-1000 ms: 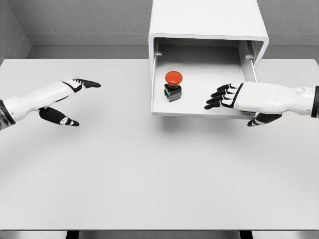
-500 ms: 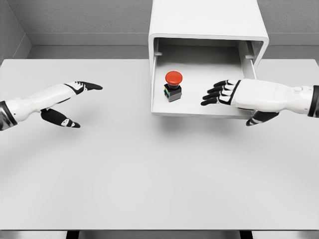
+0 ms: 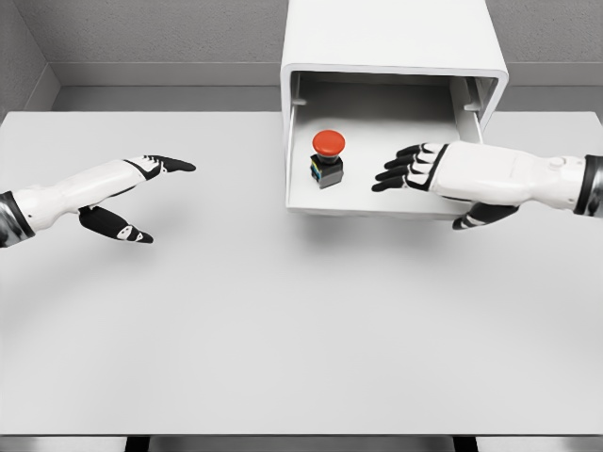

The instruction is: Slide open multi-storey tabletop storage cabinets and put open load switch and slide close multi-storey tabletop storage cabinets

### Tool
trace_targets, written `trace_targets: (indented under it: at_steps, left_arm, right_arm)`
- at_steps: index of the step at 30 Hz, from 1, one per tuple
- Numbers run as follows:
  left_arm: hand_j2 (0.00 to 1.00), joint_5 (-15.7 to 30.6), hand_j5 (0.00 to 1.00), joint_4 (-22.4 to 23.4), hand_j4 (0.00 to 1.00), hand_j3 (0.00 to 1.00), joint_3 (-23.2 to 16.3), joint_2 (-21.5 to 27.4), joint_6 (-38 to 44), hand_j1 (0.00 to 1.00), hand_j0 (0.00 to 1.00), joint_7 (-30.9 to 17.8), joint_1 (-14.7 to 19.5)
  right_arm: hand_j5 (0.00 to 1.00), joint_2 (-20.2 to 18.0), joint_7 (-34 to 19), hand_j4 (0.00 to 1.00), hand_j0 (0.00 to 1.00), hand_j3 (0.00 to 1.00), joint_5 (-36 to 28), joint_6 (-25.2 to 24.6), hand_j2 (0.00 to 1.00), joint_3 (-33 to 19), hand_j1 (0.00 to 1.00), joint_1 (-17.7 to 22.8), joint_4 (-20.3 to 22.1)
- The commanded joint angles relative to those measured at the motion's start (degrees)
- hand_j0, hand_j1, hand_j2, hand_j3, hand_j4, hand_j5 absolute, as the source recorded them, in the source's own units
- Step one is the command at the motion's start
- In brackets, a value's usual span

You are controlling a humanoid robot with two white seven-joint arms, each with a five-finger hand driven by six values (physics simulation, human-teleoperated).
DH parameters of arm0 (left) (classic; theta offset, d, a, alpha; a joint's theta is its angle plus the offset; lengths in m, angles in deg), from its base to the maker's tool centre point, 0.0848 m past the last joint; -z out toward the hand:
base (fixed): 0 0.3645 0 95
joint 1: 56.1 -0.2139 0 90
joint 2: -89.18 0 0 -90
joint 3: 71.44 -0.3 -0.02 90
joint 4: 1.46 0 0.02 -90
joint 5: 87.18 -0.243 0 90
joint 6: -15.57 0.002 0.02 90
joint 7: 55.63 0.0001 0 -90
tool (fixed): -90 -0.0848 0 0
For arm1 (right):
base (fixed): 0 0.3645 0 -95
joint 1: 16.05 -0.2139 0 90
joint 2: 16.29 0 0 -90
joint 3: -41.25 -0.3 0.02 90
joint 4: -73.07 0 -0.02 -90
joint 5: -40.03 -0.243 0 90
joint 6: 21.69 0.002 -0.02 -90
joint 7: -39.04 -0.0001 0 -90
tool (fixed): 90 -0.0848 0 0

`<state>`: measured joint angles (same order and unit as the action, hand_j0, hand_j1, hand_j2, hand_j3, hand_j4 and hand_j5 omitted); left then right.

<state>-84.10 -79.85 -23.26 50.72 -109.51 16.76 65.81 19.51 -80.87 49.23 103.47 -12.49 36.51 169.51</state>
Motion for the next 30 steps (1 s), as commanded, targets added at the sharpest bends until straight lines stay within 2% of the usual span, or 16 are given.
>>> trace_targets:
  at_steps: [1, 4, 30]
  left_arm:
    - [1.00, 0.4, 1.00, 0.0, 1.00, 1.00, 0.1, 0.0, 0.1, 1.00, 1.00, -0.2, 0.0]
    - [1.00, 0.5, 1.00, 2.0, 1.00, 1.00, 0.7, -0.9, 0.1, 1.00, 1.00, -0.6, 0.0]
    - [1.00, 0.7, 1.00, 1.9, 1.00, 1.00, 1.4, -0.9, 0.1, 1.00, 1.00, -1.3, -0.1]
  right_arm:
    - [1.00, 0.8, -0.1, 1.00, 1.00, 1.00, -0.2, -0.2, 1.00, 0.0, 1.00, 0.0, -0.6]
    - [1.00, 1.3, -0.1, 1.00, 1.00, 1.00, -0.2, -0.2, 1.00, -0.1, 1.00, -0.3, -1.6]
    - [1.00, 6.5, -0.5, 1.00, 1.00, 1.00, 0.0, -0.2, 1.00, 0.9, 1.00, -4.2, -8.8]
